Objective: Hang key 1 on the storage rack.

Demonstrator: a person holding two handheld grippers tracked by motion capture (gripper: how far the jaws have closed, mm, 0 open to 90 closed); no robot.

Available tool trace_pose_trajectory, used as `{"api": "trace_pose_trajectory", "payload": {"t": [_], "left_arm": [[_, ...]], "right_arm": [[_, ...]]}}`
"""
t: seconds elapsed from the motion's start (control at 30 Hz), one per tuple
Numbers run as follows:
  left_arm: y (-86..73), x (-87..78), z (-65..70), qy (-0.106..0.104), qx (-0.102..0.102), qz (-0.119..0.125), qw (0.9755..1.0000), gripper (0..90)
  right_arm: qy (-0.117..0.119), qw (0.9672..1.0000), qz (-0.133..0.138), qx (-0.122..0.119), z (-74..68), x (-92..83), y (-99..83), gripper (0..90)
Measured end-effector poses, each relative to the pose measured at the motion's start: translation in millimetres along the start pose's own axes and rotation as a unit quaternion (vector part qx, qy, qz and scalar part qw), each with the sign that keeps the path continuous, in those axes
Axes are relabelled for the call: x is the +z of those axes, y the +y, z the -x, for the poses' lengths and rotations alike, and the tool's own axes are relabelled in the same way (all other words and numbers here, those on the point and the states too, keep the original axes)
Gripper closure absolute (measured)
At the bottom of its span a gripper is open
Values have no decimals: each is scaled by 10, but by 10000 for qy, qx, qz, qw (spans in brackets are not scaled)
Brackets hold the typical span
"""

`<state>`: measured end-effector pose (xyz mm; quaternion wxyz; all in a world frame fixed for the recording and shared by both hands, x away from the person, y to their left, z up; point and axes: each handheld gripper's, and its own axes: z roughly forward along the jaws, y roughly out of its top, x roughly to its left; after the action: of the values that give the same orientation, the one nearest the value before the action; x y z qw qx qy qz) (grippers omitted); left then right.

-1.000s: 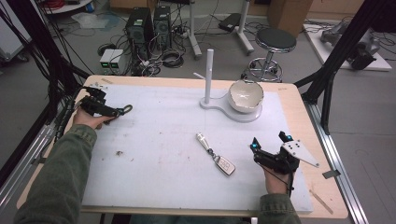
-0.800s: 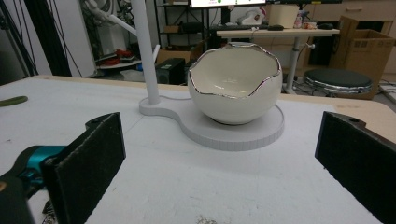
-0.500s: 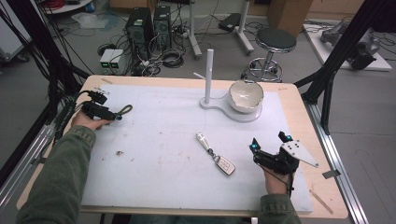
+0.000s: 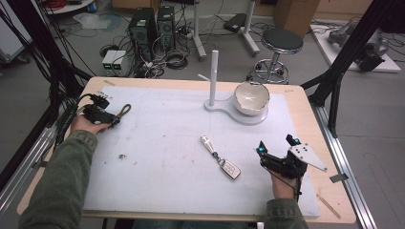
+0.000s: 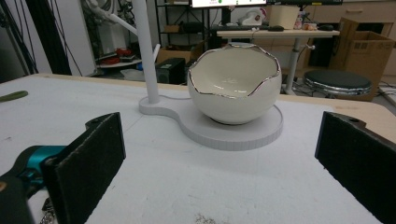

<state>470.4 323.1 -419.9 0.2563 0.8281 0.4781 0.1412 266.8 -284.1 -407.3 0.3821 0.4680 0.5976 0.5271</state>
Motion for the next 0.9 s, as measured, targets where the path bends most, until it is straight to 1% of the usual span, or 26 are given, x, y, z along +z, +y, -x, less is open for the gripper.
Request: {"api": "trace_pose_trajectory", "payload": {"t": [0.03,0.07,0.1,0.13,0.27,0.33,0.47,0.53,0.57,0.63,0.67,0.83,0.9], "left_arm": [[-4,-4,-14,-70,-53,14,10000,712],[-4,-4,-14,-70,-53,14,10000,716],[-4,-8,-26,-129,-71,9,9999,716],[-6,-12,-33,-199,-144,-2,9997,719],[-5,-39,-42,-253,-126,21,9996,728],[0,-63,-46,-302,-149,92,9994,731],[9,-114,-50,-375,-233,210,9988,732],[13,-139,-48,-467,-286,244,9982,732],[26,-171,-41,-524,-349,315,9975,731],[38,-190,-37,-551,-348,329,9973,731],[54,-209,-25,-533,-313,341,9975,731],[141,-317,37,-565,-144,388,9975,730],[165,-356,56,-581,-120,445,9972,730]], "right_arm": [[4,10000,-2,-8,-3,-2,1,5],[4,10000,-2,-8,-3,-2,1,5],[7,10000,-16,-11,-6,-3,1,5],[2,10000,-4,-27,-8,0,1,5],[9,10000,-10,-10,-8,-1,2,5],[1,10000,11,-35,0,-1,2,5],[10,10000,8,-11,-1,-2,3,5],[13,10000,15,-15,1,-5,5,5],[15,10000,14,-6,1,-6,5,5],[18,10000,17,21,1,-6,5,5],[18,10000,17,21,1,-6,5,5],[24,10000,12,56,0,-3,5,5],[25,10000,32,41,8,-3,7,5]]}}
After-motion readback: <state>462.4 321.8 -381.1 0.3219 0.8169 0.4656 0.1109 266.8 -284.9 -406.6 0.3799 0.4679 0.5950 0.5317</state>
